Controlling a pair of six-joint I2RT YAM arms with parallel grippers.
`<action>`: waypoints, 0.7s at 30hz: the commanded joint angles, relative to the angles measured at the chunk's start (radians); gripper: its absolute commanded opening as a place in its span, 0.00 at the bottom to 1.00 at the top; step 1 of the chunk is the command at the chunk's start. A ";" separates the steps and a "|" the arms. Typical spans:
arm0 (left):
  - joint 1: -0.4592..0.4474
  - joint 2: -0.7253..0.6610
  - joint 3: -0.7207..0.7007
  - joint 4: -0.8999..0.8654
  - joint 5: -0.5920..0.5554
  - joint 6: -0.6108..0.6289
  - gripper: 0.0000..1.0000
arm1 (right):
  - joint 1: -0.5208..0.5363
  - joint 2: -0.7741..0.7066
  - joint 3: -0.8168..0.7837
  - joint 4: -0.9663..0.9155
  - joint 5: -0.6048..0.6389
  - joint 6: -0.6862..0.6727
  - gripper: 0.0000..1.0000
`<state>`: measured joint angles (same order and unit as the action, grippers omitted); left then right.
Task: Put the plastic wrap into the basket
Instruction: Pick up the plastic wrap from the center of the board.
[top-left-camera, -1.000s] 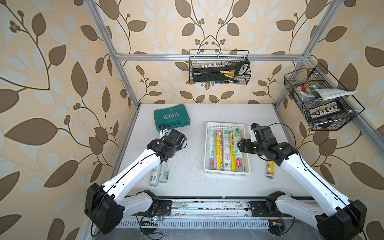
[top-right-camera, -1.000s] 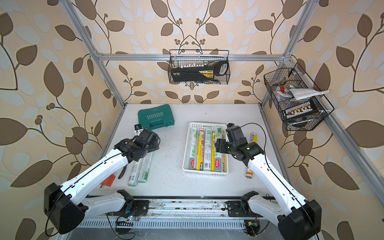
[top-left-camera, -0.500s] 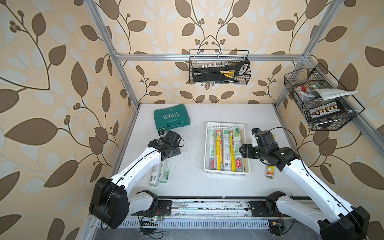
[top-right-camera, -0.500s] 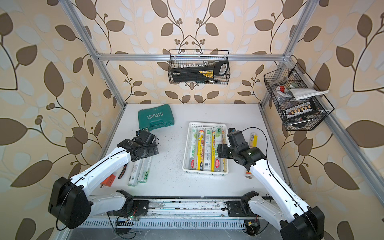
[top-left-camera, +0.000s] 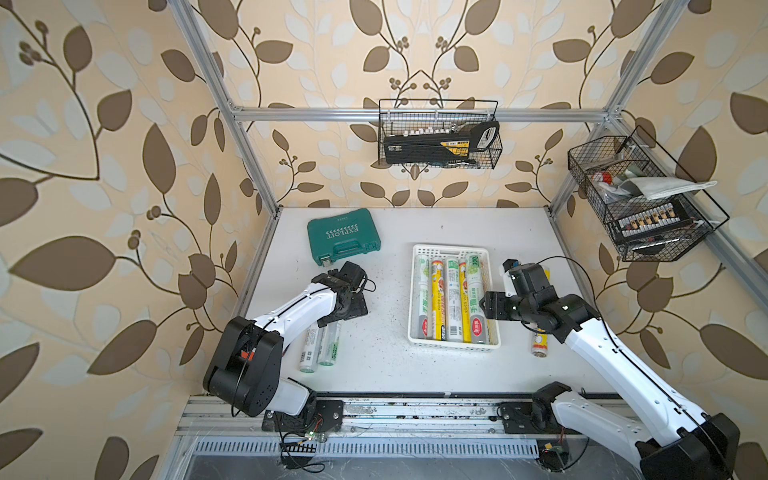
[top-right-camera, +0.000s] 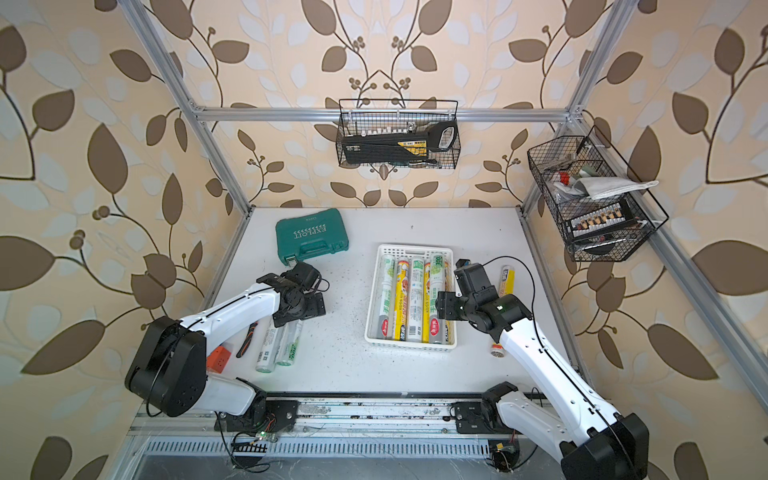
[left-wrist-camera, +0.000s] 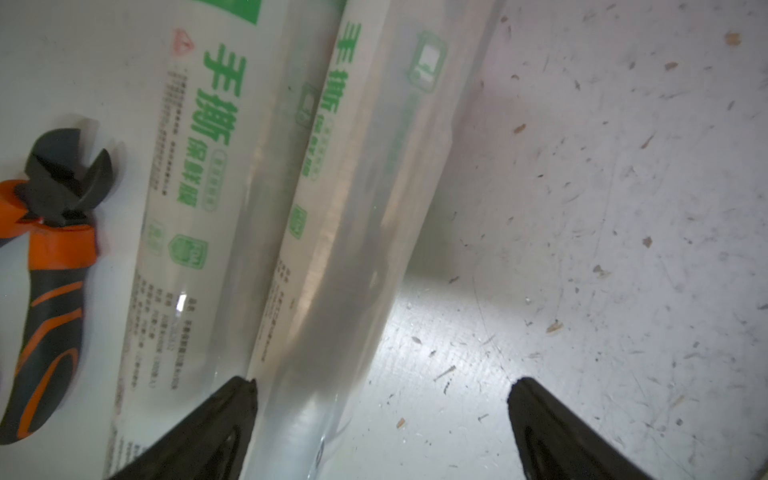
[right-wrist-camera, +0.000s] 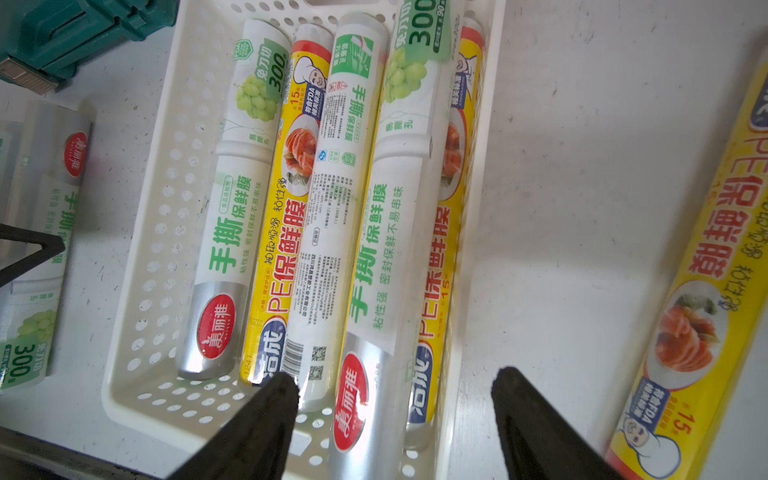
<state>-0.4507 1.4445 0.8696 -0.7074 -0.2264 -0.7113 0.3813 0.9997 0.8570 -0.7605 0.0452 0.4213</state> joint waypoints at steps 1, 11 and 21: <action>0.005 0.040 0.029 0.021 0.063 0.034 0.99 | -0.004 -0.005 -0.014 -0.010 0.013 -0.010 0.77; 0.007 0.068 0.035 0.034 0.101 0.050 0.99 | -0.006 0.006 -0.015 -0.010 0.016 -0.009 0.77; 0.046 0.146 0.081 0.002 0.100 0.057 0.93 | -0.007 0.022 -0.020 -0.007 0.009 -0.002 0.77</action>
<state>-0.4294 1.5669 0.9058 -0.6899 -0.1463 -0.6800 0.3775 1.0191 0.8562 -0.7605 0.0452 0.4217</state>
